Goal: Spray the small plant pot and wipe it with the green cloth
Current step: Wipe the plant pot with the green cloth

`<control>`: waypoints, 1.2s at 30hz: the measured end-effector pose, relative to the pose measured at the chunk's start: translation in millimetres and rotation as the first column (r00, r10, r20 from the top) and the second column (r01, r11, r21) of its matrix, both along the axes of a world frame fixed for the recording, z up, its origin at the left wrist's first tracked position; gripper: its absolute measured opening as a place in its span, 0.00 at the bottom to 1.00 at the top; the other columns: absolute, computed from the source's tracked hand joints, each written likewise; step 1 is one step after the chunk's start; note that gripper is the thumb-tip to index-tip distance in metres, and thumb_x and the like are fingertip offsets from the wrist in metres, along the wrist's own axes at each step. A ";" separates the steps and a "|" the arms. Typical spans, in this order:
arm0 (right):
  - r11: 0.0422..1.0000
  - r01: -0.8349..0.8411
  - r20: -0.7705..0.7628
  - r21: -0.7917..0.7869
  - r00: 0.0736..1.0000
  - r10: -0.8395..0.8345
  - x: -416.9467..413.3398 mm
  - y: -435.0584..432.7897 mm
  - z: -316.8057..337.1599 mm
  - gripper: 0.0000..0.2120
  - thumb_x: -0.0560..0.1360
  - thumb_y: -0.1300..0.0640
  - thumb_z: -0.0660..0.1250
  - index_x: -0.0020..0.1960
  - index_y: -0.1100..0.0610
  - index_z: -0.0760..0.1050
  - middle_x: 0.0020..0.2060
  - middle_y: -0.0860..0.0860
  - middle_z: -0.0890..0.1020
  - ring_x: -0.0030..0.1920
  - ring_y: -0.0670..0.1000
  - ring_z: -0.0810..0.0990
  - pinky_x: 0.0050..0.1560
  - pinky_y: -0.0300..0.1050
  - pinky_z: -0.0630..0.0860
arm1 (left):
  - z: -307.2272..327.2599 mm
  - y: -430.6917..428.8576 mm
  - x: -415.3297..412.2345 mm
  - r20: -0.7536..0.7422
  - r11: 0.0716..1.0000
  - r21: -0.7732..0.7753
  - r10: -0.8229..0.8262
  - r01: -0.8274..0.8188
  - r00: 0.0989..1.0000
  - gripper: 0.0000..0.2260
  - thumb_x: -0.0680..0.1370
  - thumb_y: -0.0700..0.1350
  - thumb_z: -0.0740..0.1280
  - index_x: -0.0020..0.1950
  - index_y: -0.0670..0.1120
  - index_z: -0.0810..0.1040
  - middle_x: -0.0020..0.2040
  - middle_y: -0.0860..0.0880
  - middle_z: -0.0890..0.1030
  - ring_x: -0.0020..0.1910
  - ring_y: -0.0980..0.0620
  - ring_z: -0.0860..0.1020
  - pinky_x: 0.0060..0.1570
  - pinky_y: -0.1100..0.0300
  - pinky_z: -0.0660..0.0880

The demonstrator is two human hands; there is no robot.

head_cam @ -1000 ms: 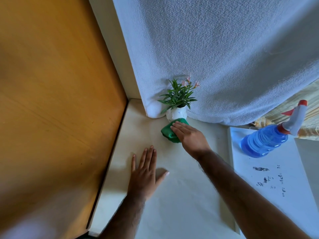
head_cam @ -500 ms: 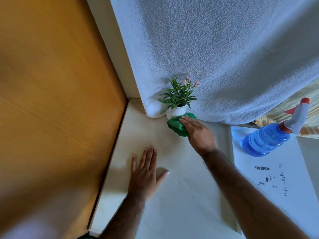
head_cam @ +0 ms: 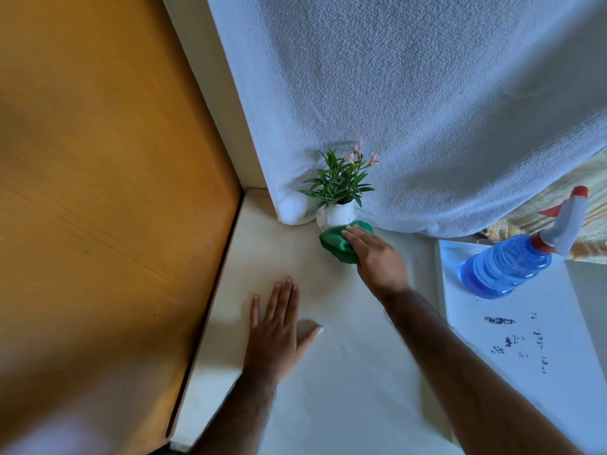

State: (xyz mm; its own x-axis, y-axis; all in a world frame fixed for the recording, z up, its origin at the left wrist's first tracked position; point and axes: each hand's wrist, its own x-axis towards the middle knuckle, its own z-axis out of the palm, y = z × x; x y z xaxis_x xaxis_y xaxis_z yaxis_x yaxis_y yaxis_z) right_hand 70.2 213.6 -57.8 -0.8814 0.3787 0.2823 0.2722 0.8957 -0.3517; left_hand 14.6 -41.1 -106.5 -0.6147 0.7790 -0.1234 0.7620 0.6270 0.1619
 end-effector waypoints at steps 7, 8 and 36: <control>0.997 -0.034 -0.139 0.071 0.989 0.043 -16.8 -4.6 22.2 0.26 0.73 0.66 0.55 0.66 0.63 0.81 0.65 0.57 0.82 0.67 0.57 0.80 0.66 0.50 0.76 | 1.3 1.3 0.1 -0.009 1.000 0.006 -0.001 0.001 1.000 0.42 0.79 0.72 0.47 0.82 0.43 0.55 0.83 0.45 0.56 0.81 0.46 0.57 0.75 0.34 0.59; 0.997 -0.032 -0.131 0.074 0.990 0.042 -18.4 -4.9 20.2 0.25 0.73 0.66 0.55 0.65 0.63 0.81 0.65 0.57 0.82 0.66 0.57 0.80 0.66 0.51 0.77 | 1.1 0.9 0.5 -0.011 1.000 0.008 -0.004 0.004 1.000 0.42 0.79 0.72 0.47 0.82 0.43 0.56 0.83 0.45 0.57 0.81 0.45 0.58 0.75 0.34 0.59; 0.999 0.031 -0.089 0.015 0.996 -0.030 31.3 -13.5 20.6 0.24 0.72 0.67 0.59 0.65 0.61 0.82 0.64 0.55 0.83 0.65 0.55 0.81 0.63 0.50 0.78 | -2.7 -0.5 -1.0 -0.015 1.000 0.003 0.005 -0.005 1.000 0.41 0.79 0.71 0.47 0.82 0.43 0.57 0.83 0.45 0.58 0.81 0.46 0.58 0.75 0.35 0.55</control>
